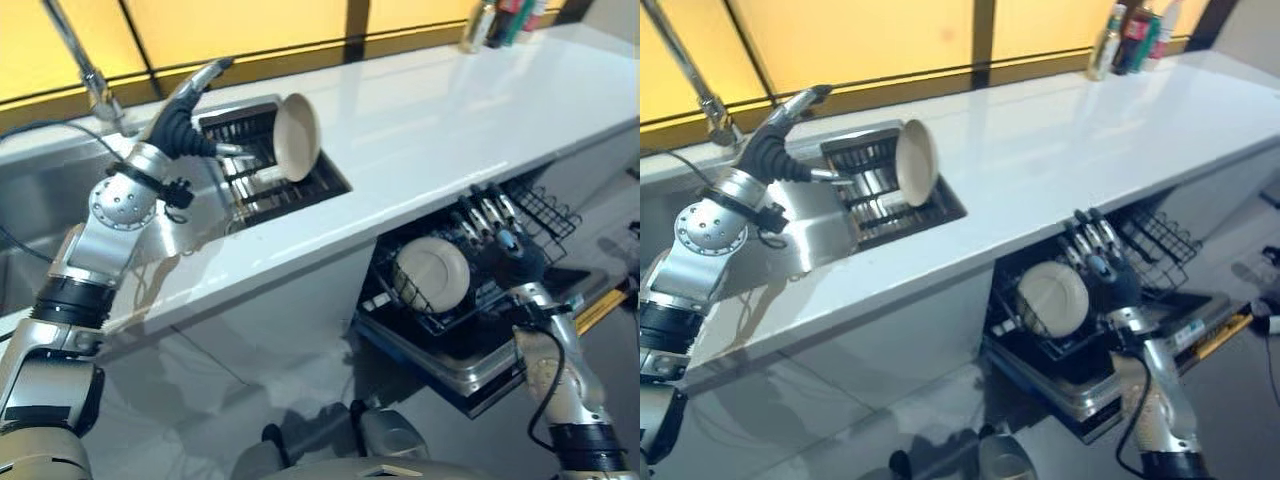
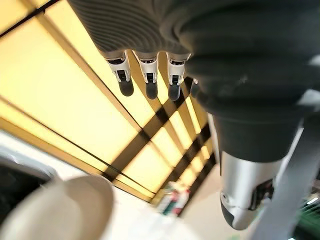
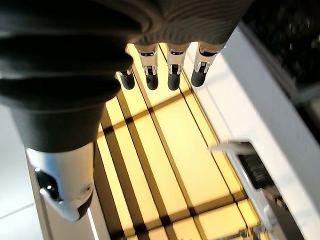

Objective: Pick up plates and place into dishwasher.

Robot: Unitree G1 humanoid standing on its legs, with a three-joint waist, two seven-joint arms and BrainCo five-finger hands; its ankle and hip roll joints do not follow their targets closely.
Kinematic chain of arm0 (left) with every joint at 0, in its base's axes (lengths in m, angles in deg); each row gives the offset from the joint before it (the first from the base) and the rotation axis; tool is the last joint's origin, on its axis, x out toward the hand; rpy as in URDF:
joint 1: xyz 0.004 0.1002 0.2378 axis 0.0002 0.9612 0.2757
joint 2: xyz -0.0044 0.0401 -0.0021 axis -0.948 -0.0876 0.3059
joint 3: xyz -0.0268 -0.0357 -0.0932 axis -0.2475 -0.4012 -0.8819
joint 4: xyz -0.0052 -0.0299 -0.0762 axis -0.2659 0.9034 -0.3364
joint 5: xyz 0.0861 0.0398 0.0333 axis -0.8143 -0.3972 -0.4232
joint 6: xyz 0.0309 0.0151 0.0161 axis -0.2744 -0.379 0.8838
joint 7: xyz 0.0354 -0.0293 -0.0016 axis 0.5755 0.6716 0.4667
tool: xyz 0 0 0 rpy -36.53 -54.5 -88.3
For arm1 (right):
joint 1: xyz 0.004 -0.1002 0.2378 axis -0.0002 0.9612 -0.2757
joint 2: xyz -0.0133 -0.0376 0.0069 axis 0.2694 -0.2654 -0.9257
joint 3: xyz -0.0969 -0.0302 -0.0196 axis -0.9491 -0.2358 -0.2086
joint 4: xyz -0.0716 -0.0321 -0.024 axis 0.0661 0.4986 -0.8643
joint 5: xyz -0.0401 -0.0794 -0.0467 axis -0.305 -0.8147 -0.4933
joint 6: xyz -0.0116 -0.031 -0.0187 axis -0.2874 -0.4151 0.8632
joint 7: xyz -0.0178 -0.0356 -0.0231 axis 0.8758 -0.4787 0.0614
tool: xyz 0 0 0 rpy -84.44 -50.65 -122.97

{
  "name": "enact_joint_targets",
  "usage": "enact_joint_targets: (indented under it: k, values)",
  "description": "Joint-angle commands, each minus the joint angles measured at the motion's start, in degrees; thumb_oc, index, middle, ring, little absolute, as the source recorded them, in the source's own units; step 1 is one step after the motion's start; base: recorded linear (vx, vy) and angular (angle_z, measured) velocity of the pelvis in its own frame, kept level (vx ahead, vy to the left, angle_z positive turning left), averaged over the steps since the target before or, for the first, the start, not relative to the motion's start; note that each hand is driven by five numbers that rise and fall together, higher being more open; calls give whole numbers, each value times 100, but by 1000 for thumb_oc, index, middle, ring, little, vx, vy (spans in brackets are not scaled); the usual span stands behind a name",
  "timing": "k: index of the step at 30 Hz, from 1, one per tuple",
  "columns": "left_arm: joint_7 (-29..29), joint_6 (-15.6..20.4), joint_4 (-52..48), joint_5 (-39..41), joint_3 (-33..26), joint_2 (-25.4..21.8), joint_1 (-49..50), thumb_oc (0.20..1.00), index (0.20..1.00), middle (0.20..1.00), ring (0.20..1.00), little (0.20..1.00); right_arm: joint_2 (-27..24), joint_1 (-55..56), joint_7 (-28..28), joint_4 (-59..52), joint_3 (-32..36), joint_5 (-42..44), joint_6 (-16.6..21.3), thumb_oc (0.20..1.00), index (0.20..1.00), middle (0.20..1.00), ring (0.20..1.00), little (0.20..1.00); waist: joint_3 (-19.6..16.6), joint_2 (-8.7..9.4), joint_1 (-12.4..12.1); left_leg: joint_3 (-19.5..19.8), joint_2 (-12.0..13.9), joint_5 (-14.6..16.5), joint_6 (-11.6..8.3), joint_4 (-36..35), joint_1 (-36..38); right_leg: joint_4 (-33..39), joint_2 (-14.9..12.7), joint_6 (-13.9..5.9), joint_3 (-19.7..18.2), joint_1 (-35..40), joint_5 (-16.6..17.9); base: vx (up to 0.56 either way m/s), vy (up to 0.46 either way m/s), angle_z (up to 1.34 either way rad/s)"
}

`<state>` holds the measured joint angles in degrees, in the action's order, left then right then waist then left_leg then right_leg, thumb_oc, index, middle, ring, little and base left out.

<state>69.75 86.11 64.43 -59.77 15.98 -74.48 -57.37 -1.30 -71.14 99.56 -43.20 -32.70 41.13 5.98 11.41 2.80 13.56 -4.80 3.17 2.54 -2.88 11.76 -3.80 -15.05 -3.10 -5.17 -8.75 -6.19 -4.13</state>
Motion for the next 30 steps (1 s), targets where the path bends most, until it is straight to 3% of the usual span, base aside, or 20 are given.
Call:
enact_joint_targets:
  k: [1, 7, 14, 20, 25, 30]
  values:
    - [769, 242, 64, -1173, 305, -493, -821, 1000, 1000, 1000, 1000, 1000, -414, -106, 396, -193, 313, 230, 119, 1000, 1000, 1000, 1000, 1000, -147, -100, 99, -110, 9, 485, 277, 324, -65, -100, -44, -318, -173, -592, 284, -32, 13, -12]
    - [1371, -235, 480, -2159, 1661, -1076, -2048, 1000, 1000, 1000, 1000, 1000, -799, -287, 497, -45, 237, 537, 506, 1000, 1000, 1000, 1000, 1000, 230, -50, 185, -90, 63, 400, 217, 512, -567, -291, -22, -293, -147, -1016, 318, -127, 0, -1]
    - [1887, -678, 776, -2940, 2617, -1141, -3006, 1000, 1000, 1000, 1000, 1000, -1099, -697, 228, 48, -62, 770, 1141, 1000, 1000, 1000, 1000, 1000, 822, 129, 216, -8, 187, 154, 112, 636, -1347, -511, 82, -178, -70, -1661, 400, -189, -28, 5]
    - [1987, -1157, 1250, -3448, 3185, -1152, -3627, 1000, 1000, 1000, 1000, 1000, -1229, -874, 163, -9, -133, 853, 1264, 1000, 1000, 1000, 1000, 1000, 1036, 184, 292, -37, 292, -23, 43, 592, -1660, -610, 121, -102, -3, -1981, 431, -76, 2, -2]
    - [2568, -1583, 1672, -4057, 3665, -1178, -4196, 1000, 1000, 1000, 1000, 1000, -1350, -954, 181, 68, -135, 957, 1330, 1000, 1000, 1000, 1000, 1000, 1096, 153, 370, -68, 326, -131, -6, 495, -1746, -639, 122, -61, -2, -2094, 418, -12, 21, 0]
    - [2846, -1799, 1676, -4163, 3693, -1054, -4287, 1000, 1000, 1000, 1000, 1000, -1330, -969, 209, 90, -166, 989, 1453, 1000, 1000, 1000, 1000, 1000, 1138, 147, 419, -100, 339, -173, -36, 460, -1805, -663, 138, -7, 35, -2162, 393, -12, 1, 1]
